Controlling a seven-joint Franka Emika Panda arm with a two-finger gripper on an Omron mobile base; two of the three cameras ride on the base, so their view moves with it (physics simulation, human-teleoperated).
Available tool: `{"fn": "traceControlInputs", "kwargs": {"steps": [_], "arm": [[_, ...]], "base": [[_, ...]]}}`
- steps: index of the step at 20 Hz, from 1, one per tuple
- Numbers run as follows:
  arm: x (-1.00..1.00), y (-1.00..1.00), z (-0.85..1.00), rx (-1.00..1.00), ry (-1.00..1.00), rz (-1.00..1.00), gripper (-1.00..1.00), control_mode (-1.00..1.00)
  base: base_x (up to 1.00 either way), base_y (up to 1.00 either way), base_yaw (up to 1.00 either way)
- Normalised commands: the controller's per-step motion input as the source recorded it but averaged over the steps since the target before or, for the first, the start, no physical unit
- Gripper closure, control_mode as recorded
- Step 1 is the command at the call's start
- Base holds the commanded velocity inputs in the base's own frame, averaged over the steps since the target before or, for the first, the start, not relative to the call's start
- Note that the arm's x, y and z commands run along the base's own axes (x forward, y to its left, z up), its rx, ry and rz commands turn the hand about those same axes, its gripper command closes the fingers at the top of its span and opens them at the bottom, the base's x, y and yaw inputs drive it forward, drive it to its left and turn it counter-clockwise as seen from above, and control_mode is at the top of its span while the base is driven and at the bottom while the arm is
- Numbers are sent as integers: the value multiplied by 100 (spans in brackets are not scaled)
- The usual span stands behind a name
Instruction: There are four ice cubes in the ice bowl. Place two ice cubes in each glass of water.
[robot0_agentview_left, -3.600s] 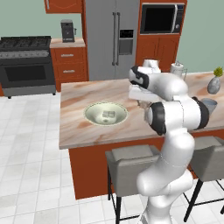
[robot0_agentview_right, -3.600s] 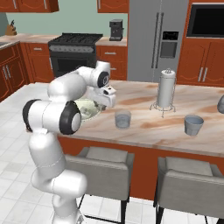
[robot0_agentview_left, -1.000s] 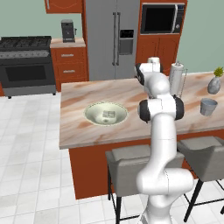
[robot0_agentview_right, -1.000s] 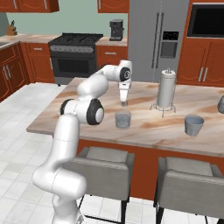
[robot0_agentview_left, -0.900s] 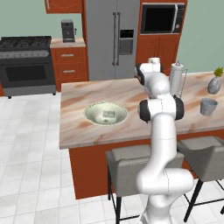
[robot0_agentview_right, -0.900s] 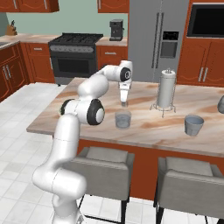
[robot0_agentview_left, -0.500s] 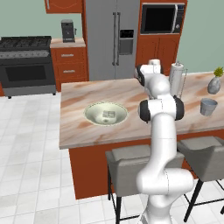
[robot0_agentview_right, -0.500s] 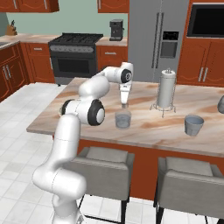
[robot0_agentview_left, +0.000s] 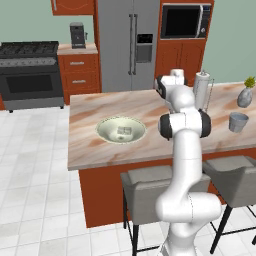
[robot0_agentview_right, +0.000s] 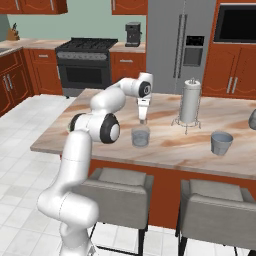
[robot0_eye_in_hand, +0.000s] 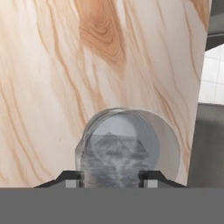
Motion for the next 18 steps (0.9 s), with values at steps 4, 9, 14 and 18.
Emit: {"fn": "traceControlInputs", "kwargs": {"steps": [4,9,14,18], "arm": [[0,0,-7,0,-2,0,100,-100],[0,0,-7,0,0,0,100,-100],[1,-4,-8,4,9,0,100,-100],[1,-4,-7,2,7,0,-100,-100]], "base": [[0,0,0],[0,0,0],[0,0,0],[0,0,0]]}}
